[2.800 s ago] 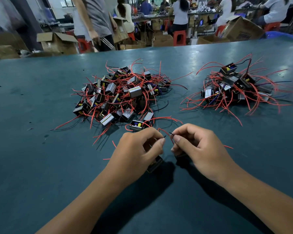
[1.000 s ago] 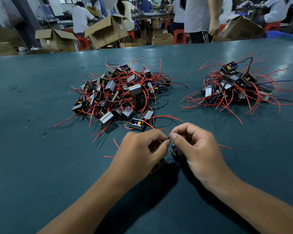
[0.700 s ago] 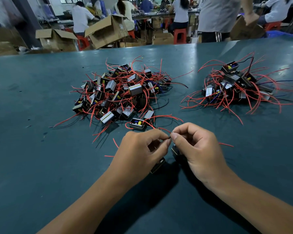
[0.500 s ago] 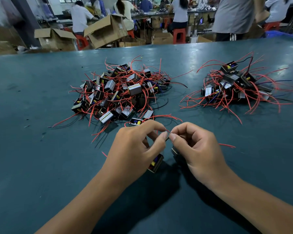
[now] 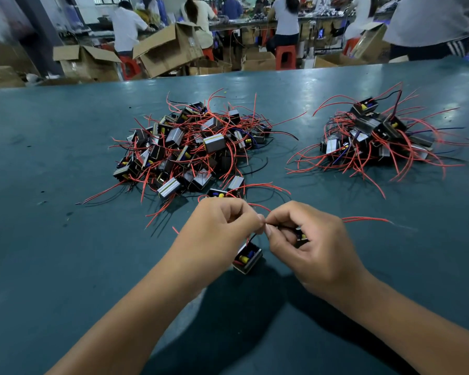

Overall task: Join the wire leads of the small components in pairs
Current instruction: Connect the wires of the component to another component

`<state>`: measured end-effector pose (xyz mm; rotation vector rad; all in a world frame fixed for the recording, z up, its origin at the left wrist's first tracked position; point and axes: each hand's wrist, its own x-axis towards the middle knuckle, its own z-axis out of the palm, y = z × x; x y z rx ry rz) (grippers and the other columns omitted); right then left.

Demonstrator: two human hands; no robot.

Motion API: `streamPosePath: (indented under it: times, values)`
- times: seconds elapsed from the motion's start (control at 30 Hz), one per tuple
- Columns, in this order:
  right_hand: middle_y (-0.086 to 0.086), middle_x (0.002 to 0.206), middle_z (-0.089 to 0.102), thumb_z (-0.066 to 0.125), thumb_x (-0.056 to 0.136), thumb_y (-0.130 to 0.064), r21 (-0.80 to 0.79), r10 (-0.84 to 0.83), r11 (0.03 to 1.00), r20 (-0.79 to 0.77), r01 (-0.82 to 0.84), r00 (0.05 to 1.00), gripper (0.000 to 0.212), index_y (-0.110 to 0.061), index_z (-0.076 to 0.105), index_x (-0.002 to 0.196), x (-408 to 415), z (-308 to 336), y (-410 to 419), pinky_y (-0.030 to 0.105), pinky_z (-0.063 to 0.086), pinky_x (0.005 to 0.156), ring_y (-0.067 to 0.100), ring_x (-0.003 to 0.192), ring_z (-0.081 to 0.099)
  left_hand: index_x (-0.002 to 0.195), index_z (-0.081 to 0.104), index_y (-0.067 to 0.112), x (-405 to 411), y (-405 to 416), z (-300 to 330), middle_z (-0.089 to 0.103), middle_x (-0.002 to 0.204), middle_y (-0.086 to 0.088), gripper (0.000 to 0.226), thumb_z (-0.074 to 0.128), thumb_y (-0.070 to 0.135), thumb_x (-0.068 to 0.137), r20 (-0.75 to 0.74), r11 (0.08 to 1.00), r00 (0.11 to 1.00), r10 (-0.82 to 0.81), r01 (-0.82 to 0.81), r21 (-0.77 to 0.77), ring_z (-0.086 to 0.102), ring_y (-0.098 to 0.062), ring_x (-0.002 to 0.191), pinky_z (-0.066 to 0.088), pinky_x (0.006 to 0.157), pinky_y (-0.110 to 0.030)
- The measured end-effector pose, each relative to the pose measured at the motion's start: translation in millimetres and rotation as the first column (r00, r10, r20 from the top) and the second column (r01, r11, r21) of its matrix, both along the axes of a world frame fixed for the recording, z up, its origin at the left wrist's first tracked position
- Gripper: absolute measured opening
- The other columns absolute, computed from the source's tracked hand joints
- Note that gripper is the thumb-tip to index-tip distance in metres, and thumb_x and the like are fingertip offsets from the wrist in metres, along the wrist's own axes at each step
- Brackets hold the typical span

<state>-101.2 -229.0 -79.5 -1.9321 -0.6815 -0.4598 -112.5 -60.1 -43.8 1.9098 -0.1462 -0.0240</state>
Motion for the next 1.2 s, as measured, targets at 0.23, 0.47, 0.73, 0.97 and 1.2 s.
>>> streamPosePath:
  times: [0.23,0.47,0.73,0.97,1.2]
  values:
    - [-0.004,0.062,0.046,0.064,0.085,-0.013,-0.018,0.013,1.000,-0.008,-0.013,1.000,0.010,-0.020,0.062,0.079,0,4,-3,0.017,0.037,0.056,0.012,0.057,0.042,0.070,0.065,0.013,1,9,0,0.048,0.055,0.004,0.021,0.063,0.007,0.091,0.038,0.996,0.999,-0.035,0.038,-0.083,0.035,-0.009,0.043,0.030,0.042,-0.018]
    - [-0.002,0.061,0.047,0.063,0.084,-0.014,-0.001,0.056,0.998,-0.088,-0.057,0.995,0.006,-0.016,0.064,0.079,2,5,-6,0.026,0.040,0.057,0.014,0.057,0.042,0.098,0.077,0.012,10,24,-3,0.065,0.096,-0.002,0.013,0.079,0.013,0.085,0.554,0.888,0.770,-0.317,0.036,0.458,0.061,-0.021,0.077,0.049,0.065,-0.030]
    - [-0.012,0.065,0.045,0.063,0.086,-0.012,-0.011,0.102,0.995,-0.084,-0.103,0.991,0.008,-0.017,0.062,0.080,1,4,-6,0.019,0.037,0.055,0.011,0.058,0.042,0.092,0.075,0.009,16,25,-6,0.063,0.094,-0.003,0.015,0.068,0.022,0.093,0.634,0.836,0.657,-0.408,-0.011,0.549,0.061,-0.021,0.086,0.050,0.073,-0.035]
    - [-0.004,0.061,0.047,0.063,0.085,-0.009,-0.035,0.080,0.996,-0.013,-0.080,0.997,0.010,-0.018,0.068,0.087,-1,2,-5,0.028,0.040,0.054,0.013,0.054,0.042,0.082,0.065,0.019,7,20,-6,0.054,0.067,0.004,0.020,0.064,0.034,0.095,0.254,0.942,0.929,-0.270,0.200,0.270,0.044,-0.004,0.060,0.034,0.056,-0.018]
    - [-0.009,0.062,0.042,0.064,0.087,-0.011,-0.074,0.065,0.995,0.037,-0.062,0.997,0.005,-0.015,0.064,0.084,-2,2,-4,0.020,0.037,0.053,0.010,0.055,0.041,0.061,0.063,0.020,0,11,-1,0.039,0.058,0.001,0.021,0.065,0.025,0.082,-0.254,0.972,0.955,-0.153,0.099,-0.211,0.028,-0.009,0.047,0.025,0.042,-0.016]
